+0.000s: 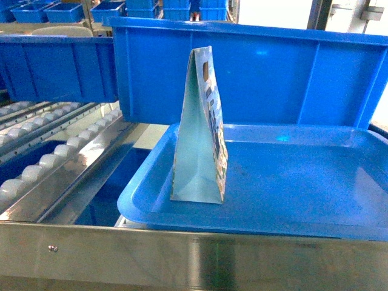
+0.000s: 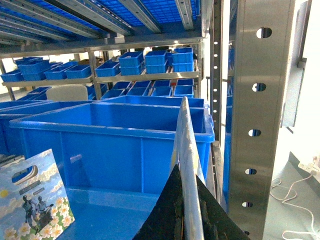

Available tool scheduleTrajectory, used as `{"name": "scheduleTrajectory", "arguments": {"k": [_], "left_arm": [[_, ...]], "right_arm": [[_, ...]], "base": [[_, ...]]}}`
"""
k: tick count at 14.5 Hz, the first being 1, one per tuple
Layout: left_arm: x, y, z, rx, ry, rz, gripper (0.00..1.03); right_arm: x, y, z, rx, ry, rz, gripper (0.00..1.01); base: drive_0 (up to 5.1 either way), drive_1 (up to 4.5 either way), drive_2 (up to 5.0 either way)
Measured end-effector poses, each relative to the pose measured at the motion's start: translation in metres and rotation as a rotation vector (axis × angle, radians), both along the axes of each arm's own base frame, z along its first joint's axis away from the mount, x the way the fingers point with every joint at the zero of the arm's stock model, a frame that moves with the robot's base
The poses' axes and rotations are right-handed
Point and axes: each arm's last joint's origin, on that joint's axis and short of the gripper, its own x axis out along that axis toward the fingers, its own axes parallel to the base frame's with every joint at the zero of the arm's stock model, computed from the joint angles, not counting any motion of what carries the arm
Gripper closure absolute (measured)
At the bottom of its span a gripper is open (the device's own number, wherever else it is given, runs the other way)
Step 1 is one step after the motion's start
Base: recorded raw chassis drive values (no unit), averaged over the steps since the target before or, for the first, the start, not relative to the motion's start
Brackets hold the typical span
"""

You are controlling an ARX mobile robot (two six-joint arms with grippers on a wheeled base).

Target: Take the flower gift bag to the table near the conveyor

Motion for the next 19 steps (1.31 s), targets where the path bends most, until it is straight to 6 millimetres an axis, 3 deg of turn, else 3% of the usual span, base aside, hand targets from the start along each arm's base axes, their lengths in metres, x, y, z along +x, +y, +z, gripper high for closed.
{"name": "scheduleTrajectory", "arguments": {"k": [8,13,16,19], "left_arm": [[0.027,-0.059,-0.015,0.077,0.182,-0.077,0.05],[0.037,-0.068,-0.039,0.081,0.309,-0.033,0.05],[0.061,-0.075,-0.048,0.010,0.375,-0.001,0.07],[0.058,-0.079,-0.056,-0.005,0.417,0.075,0.99]], "right_arm": [[0.000,0.000,0.000,0.000,0.000,0.000,0.99],[0.000,0.000,0.000,0.000,0.000,0.000,0.99],[0.000,0.000,0.000,0.000,0.000,0.000,0.99],[0.000,0.000,0.000,0.000,0.000,0.000,0.99]], "base": [[0.0,0.00,0.0],[0.0,0.00,0.0],[0.0,0.00,0.0],[0.0,0.00,0.0]]}}
